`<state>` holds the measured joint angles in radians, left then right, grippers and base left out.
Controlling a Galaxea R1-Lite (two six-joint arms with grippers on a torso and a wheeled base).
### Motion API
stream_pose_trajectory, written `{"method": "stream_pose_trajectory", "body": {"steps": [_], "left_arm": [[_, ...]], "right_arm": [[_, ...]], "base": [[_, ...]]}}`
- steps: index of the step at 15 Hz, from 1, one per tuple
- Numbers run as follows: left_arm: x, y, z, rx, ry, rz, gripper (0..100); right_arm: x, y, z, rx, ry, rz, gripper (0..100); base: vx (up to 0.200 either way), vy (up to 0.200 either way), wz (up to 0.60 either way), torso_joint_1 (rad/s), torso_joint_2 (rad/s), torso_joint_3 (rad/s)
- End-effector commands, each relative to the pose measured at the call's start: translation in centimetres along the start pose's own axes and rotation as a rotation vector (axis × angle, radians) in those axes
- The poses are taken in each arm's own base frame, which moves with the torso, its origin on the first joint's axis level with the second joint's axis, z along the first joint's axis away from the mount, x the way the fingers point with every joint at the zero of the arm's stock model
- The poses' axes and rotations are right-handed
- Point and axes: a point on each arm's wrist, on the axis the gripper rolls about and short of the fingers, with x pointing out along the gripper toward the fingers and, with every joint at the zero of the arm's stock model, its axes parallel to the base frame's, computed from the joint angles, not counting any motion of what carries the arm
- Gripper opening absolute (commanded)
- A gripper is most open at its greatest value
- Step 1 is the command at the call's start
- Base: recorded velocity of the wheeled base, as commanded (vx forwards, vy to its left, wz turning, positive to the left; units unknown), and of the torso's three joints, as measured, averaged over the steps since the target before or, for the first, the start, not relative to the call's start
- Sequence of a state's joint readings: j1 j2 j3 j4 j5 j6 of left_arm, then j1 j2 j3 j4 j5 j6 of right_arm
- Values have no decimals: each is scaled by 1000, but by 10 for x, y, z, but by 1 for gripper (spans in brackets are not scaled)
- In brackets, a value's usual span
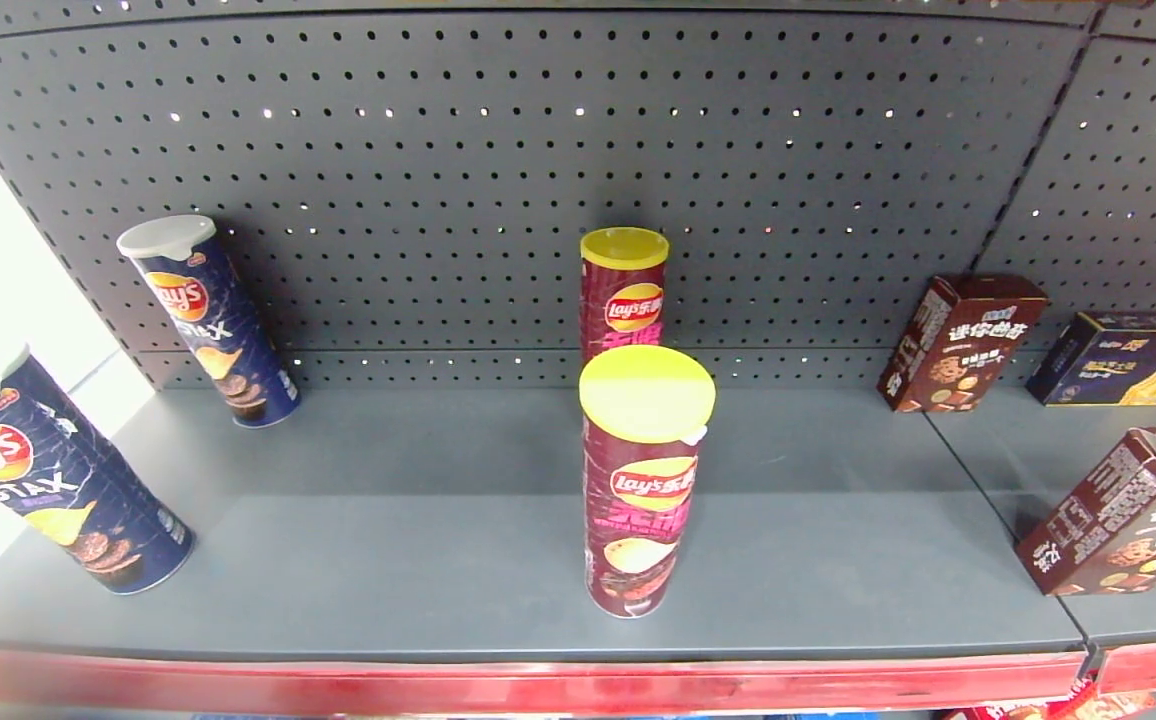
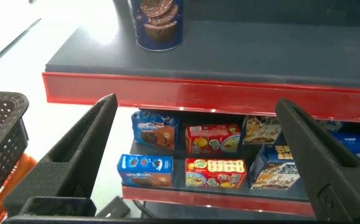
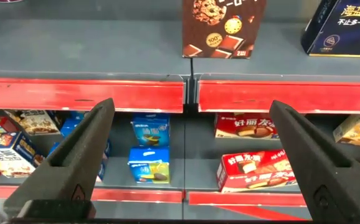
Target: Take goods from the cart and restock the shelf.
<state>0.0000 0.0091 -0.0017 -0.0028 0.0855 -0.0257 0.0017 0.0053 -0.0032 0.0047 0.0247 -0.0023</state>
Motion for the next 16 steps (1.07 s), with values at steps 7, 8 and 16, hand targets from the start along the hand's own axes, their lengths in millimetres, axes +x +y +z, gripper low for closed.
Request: {"method": "stream_pose_trajectory", "body": {"steps": [7, 8, 16], "left_arm": [[0, 0, 0, 1, 2, -4, 100], [0, 0, 0, 0, 2, -3, 100], [0, 0, 0, 1, 2, -3, 100]], "right_arm": [[0, 0, 0, -1, 2, 0, 100], [0, 0, 0, -1, 2, 0, 100], [0, 0, 0, 1, 2, 1, 100]], "base": [[-29, 0, 0, 0, 0, 0], [0, 0, 0, 0, 0, 0], [0, 0, 0, 0, 0, 0]]}}
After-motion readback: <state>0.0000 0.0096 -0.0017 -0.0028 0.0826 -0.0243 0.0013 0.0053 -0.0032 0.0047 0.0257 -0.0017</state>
